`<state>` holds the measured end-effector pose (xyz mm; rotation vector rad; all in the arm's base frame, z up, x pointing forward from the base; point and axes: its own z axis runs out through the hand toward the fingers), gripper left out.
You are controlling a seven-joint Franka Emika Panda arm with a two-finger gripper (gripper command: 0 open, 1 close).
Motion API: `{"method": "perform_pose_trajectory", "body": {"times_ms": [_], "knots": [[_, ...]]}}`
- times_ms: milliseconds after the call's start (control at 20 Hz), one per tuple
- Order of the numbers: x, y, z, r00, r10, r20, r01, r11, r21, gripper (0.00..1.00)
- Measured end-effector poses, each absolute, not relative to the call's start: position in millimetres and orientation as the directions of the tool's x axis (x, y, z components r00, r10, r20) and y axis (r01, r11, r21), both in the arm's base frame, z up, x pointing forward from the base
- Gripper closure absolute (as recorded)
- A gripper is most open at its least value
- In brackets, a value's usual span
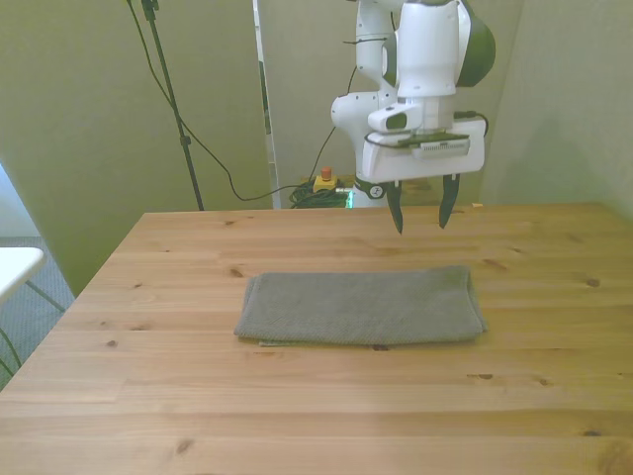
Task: Unfold the towel
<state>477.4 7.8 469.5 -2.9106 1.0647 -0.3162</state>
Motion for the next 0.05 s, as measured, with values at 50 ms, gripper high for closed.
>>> {"method": "perform_pose_trajectory", "body": {"times_ms": [50], "knots": [[461.2,17.4,477.0,0.718,-0.667,0.201,-0.666,-0.741,-0.082,0.00]]}}
